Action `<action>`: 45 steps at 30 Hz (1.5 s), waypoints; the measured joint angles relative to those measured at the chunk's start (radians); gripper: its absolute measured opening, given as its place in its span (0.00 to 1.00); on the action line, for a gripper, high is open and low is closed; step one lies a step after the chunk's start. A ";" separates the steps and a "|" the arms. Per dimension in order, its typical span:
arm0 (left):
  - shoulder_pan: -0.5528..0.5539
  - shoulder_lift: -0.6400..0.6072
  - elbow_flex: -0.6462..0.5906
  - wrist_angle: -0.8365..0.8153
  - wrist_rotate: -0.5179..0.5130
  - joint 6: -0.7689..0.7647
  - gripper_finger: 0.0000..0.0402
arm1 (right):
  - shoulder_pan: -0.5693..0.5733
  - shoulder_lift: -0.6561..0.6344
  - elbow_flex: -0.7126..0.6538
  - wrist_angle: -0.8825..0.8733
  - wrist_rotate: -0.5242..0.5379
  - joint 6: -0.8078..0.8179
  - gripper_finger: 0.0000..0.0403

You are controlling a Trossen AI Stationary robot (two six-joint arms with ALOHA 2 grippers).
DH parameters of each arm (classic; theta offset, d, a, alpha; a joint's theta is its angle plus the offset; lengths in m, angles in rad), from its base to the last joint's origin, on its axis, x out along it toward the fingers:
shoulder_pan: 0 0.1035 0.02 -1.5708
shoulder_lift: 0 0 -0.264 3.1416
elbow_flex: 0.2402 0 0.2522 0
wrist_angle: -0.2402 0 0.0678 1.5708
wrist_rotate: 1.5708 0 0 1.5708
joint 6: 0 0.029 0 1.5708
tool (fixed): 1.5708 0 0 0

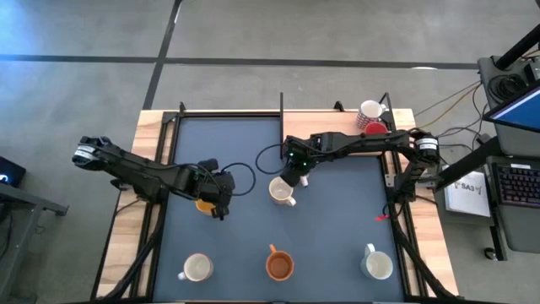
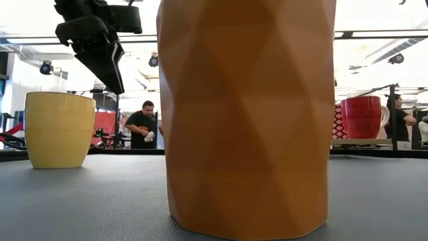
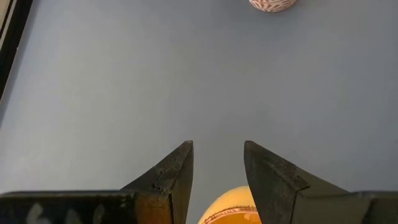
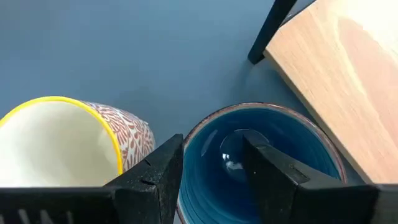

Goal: Place coffee mugs
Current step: Put the blue mug on the shelf

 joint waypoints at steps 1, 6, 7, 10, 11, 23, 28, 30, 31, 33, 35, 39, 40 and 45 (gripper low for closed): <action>0.000 0.000 0.000 0.002 0.000 0.000 0.31 | -0.001 0.002 -0.001 0.002 0.000 0.000 0.38; 0.000 0.000 0.000 0.001 0.000 0.000 0.31 | -0.003 0.005 -0.001 0.007 -0.001 -0.005 0.37; 0.000 0.000 0.000 0.001 0.000 0.000 0.31 | -0.003 0.004 0.000 0.007 -0.001 -0.006 0.36; 0.000 0.000 0.000 0.001 0.000 0.000 0.31 | -0.003 -0.003 0.006 -0.007 -0.001 -0.007 0.36; 0.000 0.000 -0.001 0.001 0.000 0.000 0.31 | -0.003 -0.006 0.007 -0.009 -0.001 -0.008 0.36; 0.000 0.000 -0.002 0.002 0.000 0.000 0.31 | -0.002 -0.017 0.002 -0.011 -0.004 -0.007 0.36; 0.000 0.000 -0.005 0.010 0.000 0.000 0.31 | -0.001 0.014 -0.016 0.003 -0.007 -0.004 0.36; 0.000 0.000 -0.006 0.010 0.000 0.000 0.31 | -0.001 0.024 -0.018 -0.001 -0.009 -0.014 0.36; 0.000 0.000 -0.007 0.010 0.000 0.000 0.31 | -0.001 0.025 -0.018 -0.001 -0.009 -0.018 0.36; 0.000 0.000 -0.007 0.010 0.000 0.000 0.31 | -0.001 0.025 -0.018 -0.001 -0.008 -0.031 0.36; 0.000 0.000 -0.007 0.010 0.000 0.000 0.31 | -0.003 0.024 -0.018 -0.001 -0.009 -0.051 0.35; 0.000 0.000 -0.007 0.013 0.000 0.000 0.31 | -0.004 0.027 -0.020 -0.011 -0.008 -0.074 0.26; 0.000 0.000 -0.007 0.015 0.000 0.000 0.31 | -0.005 0.029 -0.023 -0.012 -0.009 -0.076 0.23; 0.000 0.000 -0.007 0.019 0.000 0.000 0.31 | -0.014 0.044 -0.032 -0.040 -0.076 -0.136 0.05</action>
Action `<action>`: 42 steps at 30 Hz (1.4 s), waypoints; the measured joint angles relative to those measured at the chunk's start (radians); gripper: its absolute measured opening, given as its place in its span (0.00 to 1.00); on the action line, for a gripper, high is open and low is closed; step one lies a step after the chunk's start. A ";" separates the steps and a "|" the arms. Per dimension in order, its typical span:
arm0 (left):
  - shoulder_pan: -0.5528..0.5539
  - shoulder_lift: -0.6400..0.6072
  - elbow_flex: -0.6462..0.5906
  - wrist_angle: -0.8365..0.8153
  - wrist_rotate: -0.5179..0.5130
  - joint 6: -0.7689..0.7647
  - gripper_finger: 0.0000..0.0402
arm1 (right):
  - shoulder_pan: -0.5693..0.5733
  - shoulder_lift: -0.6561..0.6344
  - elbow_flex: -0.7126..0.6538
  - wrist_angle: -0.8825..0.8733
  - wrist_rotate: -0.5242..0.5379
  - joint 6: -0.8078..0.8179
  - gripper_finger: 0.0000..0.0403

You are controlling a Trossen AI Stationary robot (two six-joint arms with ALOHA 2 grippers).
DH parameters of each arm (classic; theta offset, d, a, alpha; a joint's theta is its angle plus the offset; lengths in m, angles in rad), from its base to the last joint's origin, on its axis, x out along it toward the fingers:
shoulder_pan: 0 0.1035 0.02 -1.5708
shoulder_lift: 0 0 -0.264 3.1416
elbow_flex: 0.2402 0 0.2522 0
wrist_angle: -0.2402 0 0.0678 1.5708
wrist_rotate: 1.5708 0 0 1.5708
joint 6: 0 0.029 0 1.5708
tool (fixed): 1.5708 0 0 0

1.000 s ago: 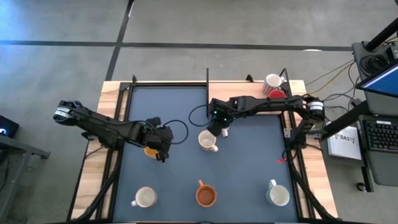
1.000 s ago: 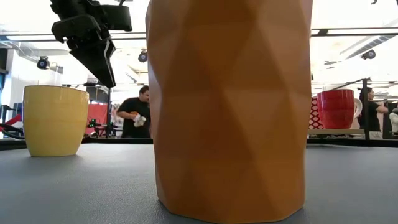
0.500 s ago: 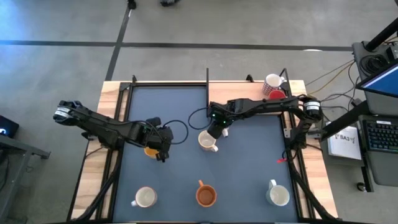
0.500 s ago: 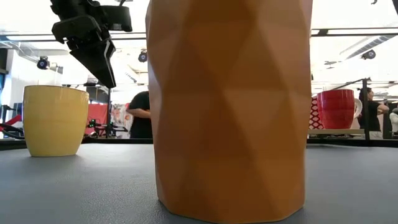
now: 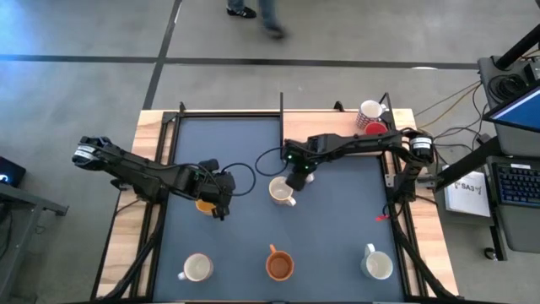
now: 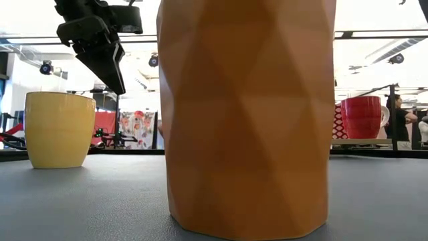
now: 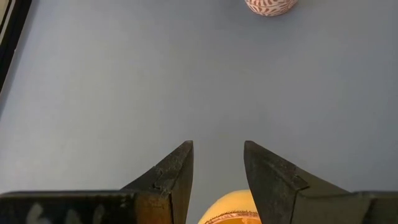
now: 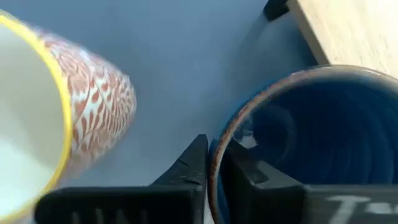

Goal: Place coffee mugs
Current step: Put the blue mug on the shelf

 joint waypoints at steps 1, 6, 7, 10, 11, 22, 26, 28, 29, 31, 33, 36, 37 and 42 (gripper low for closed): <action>0.000 0.000 0.000 0.000 0.000 0.000 0.31 | -0.001 -0.001 0.000 -0.005 -0.005 -0.008 0.04; 0.000 0.000 0.000 0.001 0.000 -0.010 0.31 | -0.006 -0.017 0.004 -0.073 -0.039 -0.086 0.03; 0.000 0.000 0.000 0.002 0.000 -0.011 0.31 | -0.007 -0.022 0.007 -0.097 -0.040 -0.120 0.03; 0.000 0.000 0.000 0.004 0.000 -0.017 0.31 | -0.012 -0.042 0.028 -0.199 -0.037 -0.233 0.03; 0.000 0.000 0.000 0.005 0.000 -0.018 0.31 | -0.015 -0.049 0.033 -0.234 -0.033 -0.268 0.03; 0.001 0.000 0.000 0.026 0.000 -0.030 0.31 | -0.101 -0.178 0.051 -0.330 0.002 -0.530 0.03; 0.002 0.001 0.000 0.036 0.000 -0.030 0.31 | -0.163 -0.221 0.050 -0.304 0.002 -0.631 0.03; 0.002 0.001 0.000 0.044 0.000 -0.030 0.31 | -0.198 -0.224 0.043 -0.292 0.002 -0.685 0.03; 0.002 0.001 0.000 0.050 0.000 -0.030 0.31 | -0.218 -0.223 0.040 -0.291 0.000 -0.708 0.03; 0.002 0.001 0.000 0.062 0.000 -0.030 0.31 | -0.254 -0.213 0.039 -0.289 0.001 -0.753 0.03; 0.002 0.001 0.000 0.068 0.000 -0.030 0.31 | -0.290 -0.199 0.038 -0.285 0.000 -0.792 0.03; 0.002 0.001 0.000 0.070 0.000 -0.030 0.31 | -0.336 -0.182 0.036 -0.289 -0.011 -0.826 0.03; 0.002 0.001 0.000 0.070 0.000 -0.030 0.31 | -0.352 -0.178 0.036 -0.287 -0.017 -0.828 0.03; 0.002 0.001 0.000 0.071 0.000 -0.030 0.31 | -0.413 -0.149 0.034 -0.287 -0.060 -0.790 0.03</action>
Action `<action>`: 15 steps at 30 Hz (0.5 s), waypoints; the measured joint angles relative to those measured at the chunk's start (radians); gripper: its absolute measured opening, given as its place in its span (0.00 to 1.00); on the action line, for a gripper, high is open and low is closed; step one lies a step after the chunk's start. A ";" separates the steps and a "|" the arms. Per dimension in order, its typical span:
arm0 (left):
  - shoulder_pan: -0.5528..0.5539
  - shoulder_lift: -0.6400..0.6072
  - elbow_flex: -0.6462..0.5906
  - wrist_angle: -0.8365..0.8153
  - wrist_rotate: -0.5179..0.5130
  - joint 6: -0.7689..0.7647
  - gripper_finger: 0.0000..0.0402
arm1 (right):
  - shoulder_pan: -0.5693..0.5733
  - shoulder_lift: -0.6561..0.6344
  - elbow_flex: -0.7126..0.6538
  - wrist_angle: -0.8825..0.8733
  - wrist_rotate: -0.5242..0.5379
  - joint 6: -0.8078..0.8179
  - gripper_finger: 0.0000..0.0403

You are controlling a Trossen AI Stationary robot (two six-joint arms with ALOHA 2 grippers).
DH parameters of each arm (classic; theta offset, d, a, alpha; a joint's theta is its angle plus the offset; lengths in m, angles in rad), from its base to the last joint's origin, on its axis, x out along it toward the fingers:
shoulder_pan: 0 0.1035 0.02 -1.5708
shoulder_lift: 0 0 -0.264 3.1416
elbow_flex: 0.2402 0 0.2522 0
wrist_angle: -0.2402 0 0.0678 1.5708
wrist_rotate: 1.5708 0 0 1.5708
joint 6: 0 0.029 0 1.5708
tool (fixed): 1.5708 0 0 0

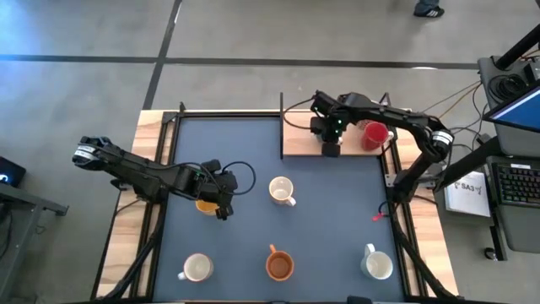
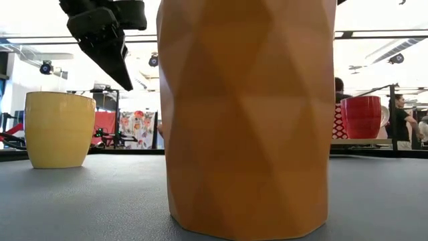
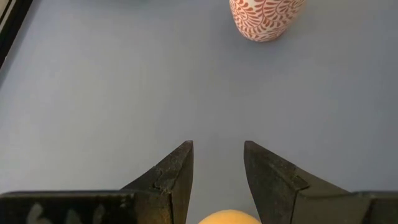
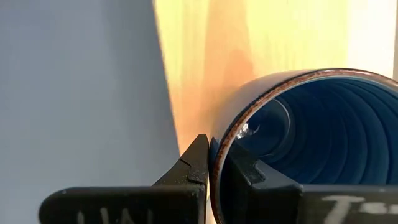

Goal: Place coffee mugs
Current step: Put the blue mug on the shelf

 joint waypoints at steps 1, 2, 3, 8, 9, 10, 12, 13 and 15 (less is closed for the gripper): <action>0.001 0.000 0.000 0.000 0.000 0.000 0.31 | -0.010 0.004 0.000 0.003 -0.002 0.003 0.03; 0.001 0.000 0.000 0.000 0.000 0.000 0.31 | -0.017 0.006 0.000 0.004 -0.002 0.003 0.03; 0.001 0.000 0.000 0.000 0.000 0.000 0.31 | -0.023 0.009 0.000 0.003 -0.001 0.003 0.03; 0.001 0.000 0.000 0.001 0.000 0.000 0.31 | -0.033 0.009 0.000 0.005 -0.002 0.043 0.04; 0.001 0.000 0.000 0.001 0.000 0.000 0.31 | -0.033 0.007 0.000 0.004 -0.002 0.050 0.05; 0.001 0.000 0.000 0.001 0.000 0.000 0.31 | -0.033 0.007 0.002 0.000 0.002 0.061 0.07; 0.001 0.000 0.000 0.001 0.000 0.000 0.31 | -0.033 0.007 0.005 -0.008 0.004 0.089 0.12; 0.001 0.000 0.000 0.001 0.000 0.000 0.31 | -0.034 0.007 0.008 -0.006 0.004 0.106 0.14; 0.001 0.000 0.000 0.001 0.000 0.000 0.31 | -0.034 0.005 0.015 -0.008 0.004 0.144 0.20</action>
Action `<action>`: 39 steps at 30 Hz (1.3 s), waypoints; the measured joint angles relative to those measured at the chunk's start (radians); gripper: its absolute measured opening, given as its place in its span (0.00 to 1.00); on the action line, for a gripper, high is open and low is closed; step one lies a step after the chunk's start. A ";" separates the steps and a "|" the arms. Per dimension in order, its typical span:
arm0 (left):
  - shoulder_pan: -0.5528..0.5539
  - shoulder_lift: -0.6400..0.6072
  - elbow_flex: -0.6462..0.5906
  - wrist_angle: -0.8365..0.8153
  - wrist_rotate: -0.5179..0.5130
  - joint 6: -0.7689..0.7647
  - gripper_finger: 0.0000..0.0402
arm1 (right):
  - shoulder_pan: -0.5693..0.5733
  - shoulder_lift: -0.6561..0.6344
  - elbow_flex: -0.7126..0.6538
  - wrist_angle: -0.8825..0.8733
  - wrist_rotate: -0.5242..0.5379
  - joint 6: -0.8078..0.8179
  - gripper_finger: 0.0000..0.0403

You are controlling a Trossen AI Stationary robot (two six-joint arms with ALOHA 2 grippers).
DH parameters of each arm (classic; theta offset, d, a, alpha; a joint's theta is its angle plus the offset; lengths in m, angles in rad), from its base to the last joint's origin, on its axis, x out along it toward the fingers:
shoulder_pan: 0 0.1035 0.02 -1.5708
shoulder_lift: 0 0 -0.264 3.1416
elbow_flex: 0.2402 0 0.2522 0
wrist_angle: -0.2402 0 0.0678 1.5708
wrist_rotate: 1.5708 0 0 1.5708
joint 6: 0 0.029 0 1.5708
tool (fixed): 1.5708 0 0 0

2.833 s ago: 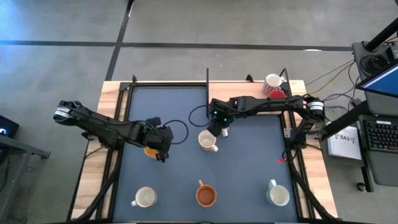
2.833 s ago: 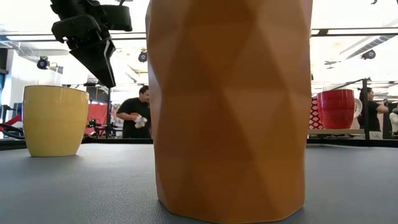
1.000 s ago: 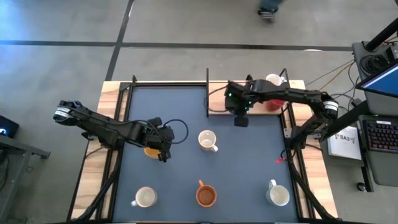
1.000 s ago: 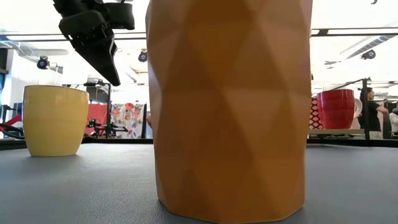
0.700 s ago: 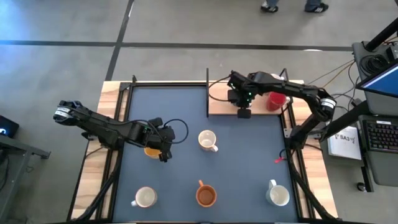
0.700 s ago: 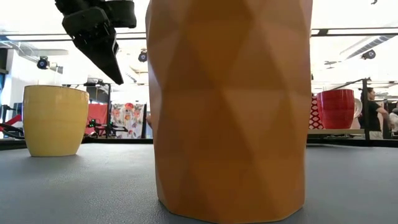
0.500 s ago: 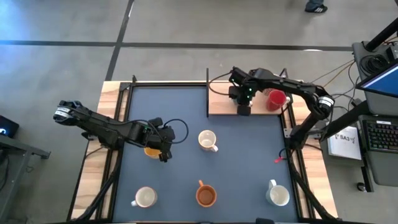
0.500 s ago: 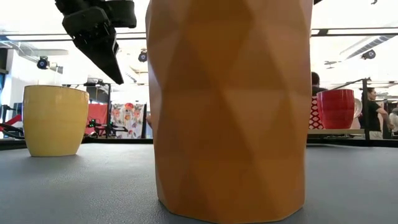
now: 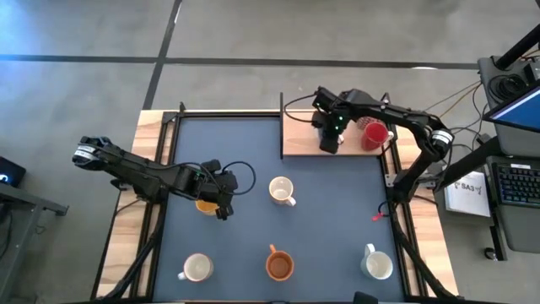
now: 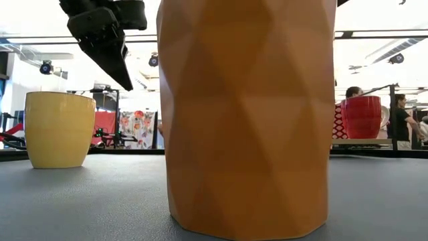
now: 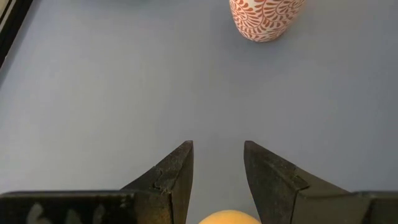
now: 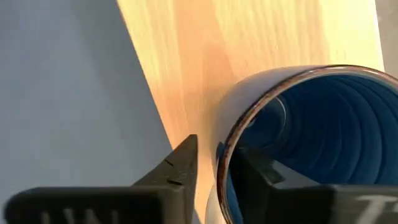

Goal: Place coffee mugs
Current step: Put the blue mug on the shelf

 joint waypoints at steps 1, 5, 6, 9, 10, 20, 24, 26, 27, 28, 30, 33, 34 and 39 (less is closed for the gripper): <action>0.000 0.000 0.000 0.000 0.000 -0.002 0.31 | 0.000 0.000 0.005 0.000 -0.001 0.035 0.22; 0.000 0.000 0.000 0.000 0.000 -0.004 0.31 | 0.001 -0.001 0.031 0.009 -0.003 0.235 0.30; 0.000 0.000 0.000 0.000 0.000 -0.004 0.31 | 0.001 -0.001 0.037 0.014 -0.003 0.301 0.31; 0.000 0.000 0.000 0.000 0.000 0.000 0.31 | -0.003 0.000 0.040 0.056 0.005 0.480 0.34; 0.000 0.000 0.000 0.000 0.000 0.002 0.31 | -0.006 0.001 0.040 0.072 0.005 0.520 0.35; 0.000 0.000 0.000 0.000 0.002 0.004 0.31 | -0.034 0.076 0.037 0.164 0.081 0.582 0.36; 0.000 0.000 0.000 -0.001 0.002 0.006 0.31 | -0.034 0.085 0.037 0.154 0.079 0.531 0.28; 0.000 0.000 0.000 -0.001 0.003 0.012 0.31 | -0.033 0.085 0.037 0.145 0.075 0.507 0.20; 0.000 0.000 0.000 -0.001 0.003 0.012 0.31 | -0.033 0.085 0.037 0.137 0.074 0.495 0.15; 0.000 0.000 0.000 -0.001 0.003 0.012 0.31 | -0.033 0.083 0.037 0.128 0.072 0.480 0.10; 0.000 0.000 0.000 -0.001 0.003 0.012 0.31 | -0.034 0.079 0.037 0.109 0.072 0.449 0.05; 0.000 0.000 0.000 -0.001 0.003 0.012 0.31 | -0.034 0.071 0.036 0.060 0.071 0.348 0.04; 0.000 0.000 0.000 -0.001 0.003 0.012 0.31 | -0.034 0.068 0.035 0.044 0.071 0.293 0.04; 0.000 0.000 0.000 0.000 0.003 0.000 0.31 | -0.035 0.051 0.044 -0.039 0.074 0.005 0.04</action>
